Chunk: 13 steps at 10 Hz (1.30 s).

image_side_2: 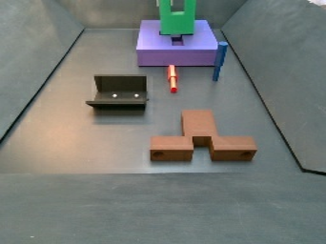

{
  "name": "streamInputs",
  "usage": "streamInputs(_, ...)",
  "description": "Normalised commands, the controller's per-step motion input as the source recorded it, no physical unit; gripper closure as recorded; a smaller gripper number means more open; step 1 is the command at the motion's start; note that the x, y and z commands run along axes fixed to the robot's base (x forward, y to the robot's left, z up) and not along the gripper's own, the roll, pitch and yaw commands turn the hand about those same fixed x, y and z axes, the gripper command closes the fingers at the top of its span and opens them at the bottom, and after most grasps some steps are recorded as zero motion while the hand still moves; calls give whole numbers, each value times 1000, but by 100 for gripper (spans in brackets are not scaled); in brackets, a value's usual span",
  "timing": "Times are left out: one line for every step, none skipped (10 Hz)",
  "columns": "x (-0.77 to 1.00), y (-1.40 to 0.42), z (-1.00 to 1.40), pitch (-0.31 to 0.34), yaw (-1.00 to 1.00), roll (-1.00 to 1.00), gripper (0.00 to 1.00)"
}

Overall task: Pick up the green object. Move up. Move to above the board. Insert the green object.
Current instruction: Insert the green object.

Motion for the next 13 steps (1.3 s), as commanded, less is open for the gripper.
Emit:
streamInputs(69, -40, -137, -36, 129, -27, 100)
streamInputs(166, -74, -149, -11, 189, -3, 100)
streamInputs(186, -103, -131, 0, 249, 0, 100)
streamInputs(77, -106, -143, 0, 217, 0, 100)
streamInputs(0, -51, -149, -10, 143, 0, 100)
streamInputs(0, 0, -143, -3, 106, 0, 100)
streamInputs(0, 0, -109, -4, 11, 0, 100)
streamInputs(-94, 0, -57, -26, 0, -9, 100)
streamInputs(-49, 0, -206, -46, 0, -14, 100)
streamInputs(-51, 0, -440, -123, -29, -16, 100)
streamInputs(-20, 0, -623, -144, -9, 0, 100)
streamInputs(0, 0, -766, -140, 0, 13, 100)
streamInputs(0, 11, -797, -137, 0, 26, 100)
